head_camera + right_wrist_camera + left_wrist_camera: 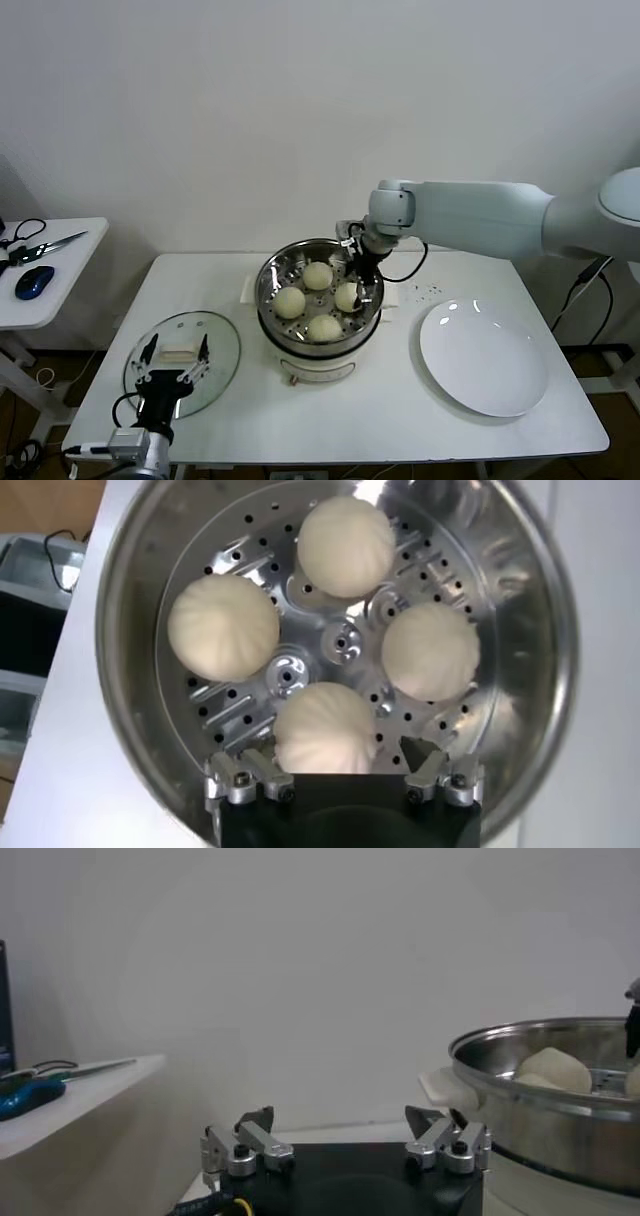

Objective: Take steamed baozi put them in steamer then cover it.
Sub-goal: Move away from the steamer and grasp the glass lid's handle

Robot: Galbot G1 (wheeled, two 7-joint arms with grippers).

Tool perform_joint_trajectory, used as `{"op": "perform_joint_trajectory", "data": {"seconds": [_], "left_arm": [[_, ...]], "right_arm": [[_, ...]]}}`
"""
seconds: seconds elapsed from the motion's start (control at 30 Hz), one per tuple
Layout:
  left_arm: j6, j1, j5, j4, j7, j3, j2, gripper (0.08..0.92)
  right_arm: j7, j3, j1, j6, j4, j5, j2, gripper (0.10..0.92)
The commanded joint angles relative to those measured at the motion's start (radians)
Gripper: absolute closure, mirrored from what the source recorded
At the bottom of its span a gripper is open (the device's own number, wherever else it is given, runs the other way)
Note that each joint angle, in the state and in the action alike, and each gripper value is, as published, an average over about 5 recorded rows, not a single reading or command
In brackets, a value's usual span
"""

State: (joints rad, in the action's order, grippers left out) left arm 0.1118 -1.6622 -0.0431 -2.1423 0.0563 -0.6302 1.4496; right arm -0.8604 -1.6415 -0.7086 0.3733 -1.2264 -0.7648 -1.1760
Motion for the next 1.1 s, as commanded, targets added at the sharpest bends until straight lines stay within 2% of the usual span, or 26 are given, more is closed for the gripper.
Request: {"op": "perform_joint_trajectory", "data": {"seconds": [0.03, 0.17, 0.33, 0.57, 0.7, 0.9, 1.1], "left_arm": [[-0.012, -0.009, 0.023, -0.004, -0.001, -0.004, -0.003, 0.177], [-0.013, -0.011, 0.025, -0.008, 0.0, -0.007, -0.004, 0.177], [-0.008, -0.001, 0.032, -0.007, 0.002, -0.007, -0.003, 0.177], [-0.004, 0.008, 0.057, -0.018, 0.002, -0.02, 0.005, 0.177], [0.01, 0.005, 0.115, -0.025, -0.023, -0.037, 0.006, 0.177], [0.006, -0.003, 0.282, -0.032, -0.062, -0.05, 0.001, 0.177], [-0.037, -0.011, 0.567, -0.034, -0.09, -0.057, -0.027, 0.177]], "right_arm": [[-0.026, 0.096, -0.057, -0.034, -0.082, 0.047, 0.163, 0.202], [0.001, 0.153, -0.059, -0.092, -0.134, 0.064, 0.282, 0.203], [0.164, 0.242, 0.021, -0.232, -0.178, 0.04, 0.463, 0.203], [0.432, 0.703, 0.511, -0.383, -0.257, 0.03, 0.673, 0.203], [0.529, 1.052, 0.857, -0.466, -0.284, 0.07, 0.696, 0.203], [0.629, 1.549, 1.321, -0.525, -0.333, 0.117, 0.639, 0.203], [0.663, 1.818, 1.626, -0.577, -0.364, 0.158, 0.545, 0.203]]}}
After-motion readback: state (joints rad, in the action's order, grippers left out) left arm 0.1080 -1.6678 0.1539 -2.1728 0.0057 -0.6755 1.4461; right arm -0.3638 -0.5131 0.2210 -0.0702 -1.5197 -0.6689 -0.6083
